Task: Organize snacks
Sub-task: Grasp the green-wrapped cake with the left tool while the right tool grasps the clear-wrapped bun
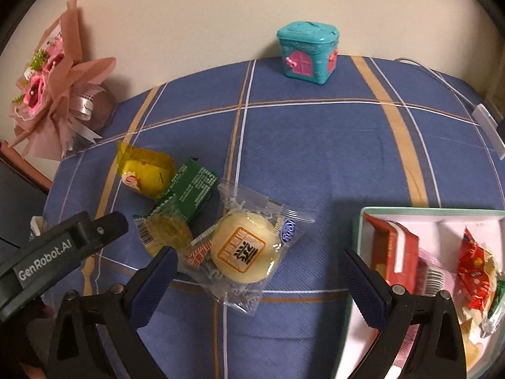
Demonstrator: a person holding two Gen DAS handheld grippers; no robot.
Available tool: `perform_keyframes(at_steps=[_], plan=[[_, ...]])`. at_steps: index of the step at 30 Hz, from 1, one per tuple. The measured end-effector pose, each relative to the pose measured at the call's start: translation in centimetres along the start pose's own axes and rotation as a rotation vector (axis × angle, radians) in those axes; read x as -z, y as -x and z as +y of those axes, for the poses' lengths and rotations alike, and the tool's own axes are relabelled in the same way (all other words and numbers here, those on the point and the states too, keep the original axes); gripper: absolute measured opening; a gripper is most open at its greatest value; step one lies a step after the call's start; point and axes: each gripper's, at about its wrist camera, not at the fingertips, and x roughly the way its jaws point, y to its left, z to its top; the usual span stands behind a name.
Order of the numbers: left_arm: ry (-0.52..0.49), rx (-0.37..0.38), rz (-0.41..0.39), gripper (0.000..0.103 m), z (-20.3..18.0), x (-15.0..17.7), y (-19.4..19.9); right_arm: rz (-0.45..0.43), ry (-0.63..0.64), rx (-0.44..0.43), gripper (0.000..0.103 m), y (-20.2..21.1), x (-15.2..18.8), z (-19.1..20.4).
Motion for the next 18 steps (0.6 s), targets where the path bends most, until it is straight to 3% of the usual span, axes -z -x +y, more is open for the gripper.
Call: perform_keyframes(at_steps=[18], plan=[[-0.033,0.047,0.056,0.099,-2.7,0.3,-3.9,0.042,-0.029,-0.035,0.088,-3.9,-0.4,-0.4]])
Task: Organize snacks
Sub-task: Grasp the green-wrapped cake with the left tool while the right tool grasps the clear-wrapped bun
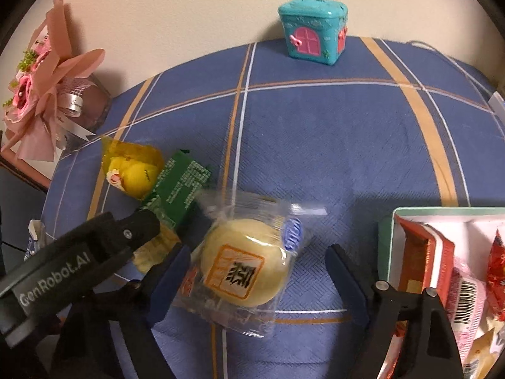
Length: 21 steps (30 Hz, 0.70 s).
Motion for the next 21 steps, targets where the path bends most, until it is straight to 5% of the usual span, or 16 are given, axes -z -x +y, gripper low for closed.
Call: perform_keyframes(at_steps=[5,16,21], plan=[[0.0,-0.002,0.026,0.097,-0.3,0.5,-1.4,0.03,-0.006,0.007,0.082,-1.3,0.3,-0.3],[0.0,0.029,0.016,0.056,-0.8,1.1,-1.4,0.03,0.007,0.061,0.06,-0.7,0.4,-0.3],[0.005,0.015,-0.003,0.052,-0.7,1.1,-0.4,0.044,-0.004,0.062,0.058,-0.2,0.3,-1.0]])
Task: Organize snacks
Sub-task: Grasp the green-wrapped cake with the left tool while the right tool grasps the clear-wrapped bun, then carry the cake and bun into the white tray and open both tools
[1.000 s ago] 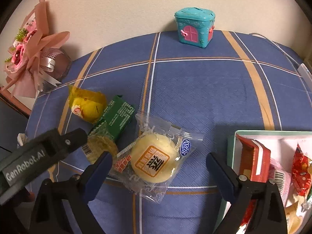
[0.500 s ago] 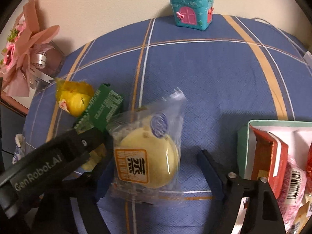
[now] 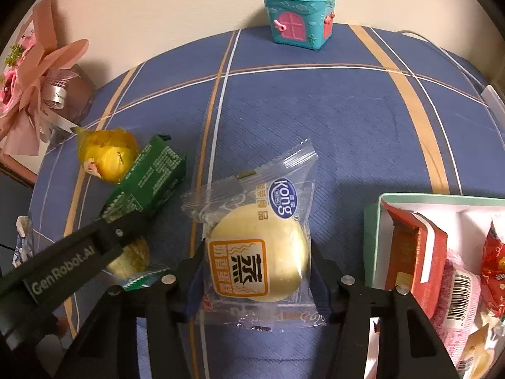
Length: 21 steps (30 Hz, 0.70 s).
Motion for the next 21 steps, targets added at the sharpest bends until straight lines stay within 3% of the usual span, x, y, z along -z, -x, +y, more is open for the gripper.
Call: perform_keyframes(at_steps=[10,21], plan=[[0.033,0.016,-0.069,0.052,1.0,-0.4,4.0,-0.028,-0.015,-0.039,0.058,3.3,-0.8,-1.0],[0.041,0.046,-0.176,0.052,-0.6,0.2,9.3,-0.096,-0.038,-0.062,0.058,8.5,-0.9,-2.5]])
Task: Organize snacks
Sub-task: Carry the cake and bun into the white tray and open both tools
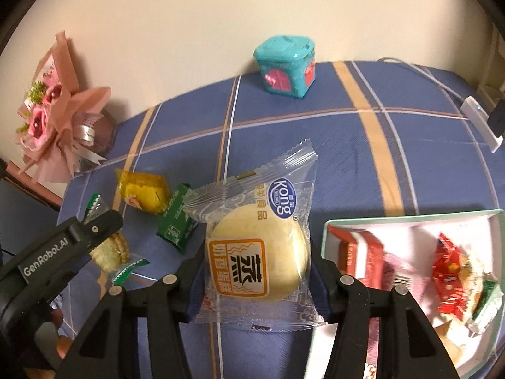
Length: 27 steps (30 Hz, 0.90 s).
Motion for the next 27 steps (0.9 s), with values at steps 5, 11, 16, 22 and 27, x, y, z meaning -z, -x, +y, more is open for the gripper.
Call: perform_keyframes(at_steps=[5,11,16,22,27], plan=[[-0.021,0.009,-0.018,0.052,-1.3,0.6,1.5,-0.024,-0.014,0.001,0.058,2.1,-0.3,-1.1],[-0.049,0.025,-0.029,0.052,-3.1,1.5,3.0,-0.045,-0.047,0.002,0.058,4.6,-0.5,-3.7],[-0.077,0.053,-0.036,0.052,-4.8,2.4,4.1,-0.056,-0.1,0.026,0.058,6.3,-0.7,-6.8],[-0.136,0.101,-0.03,0.052,-8.1,4.0,5.1,-0.064,-0.16,0.104,0.058,8.6,-1.0,-11.2],[-0.199,0.149,-0.008,0.052,-11.1,5.8,5.2,-0.079,-0.217,0.154,0.058,10.2,-0.8,-14.9]])
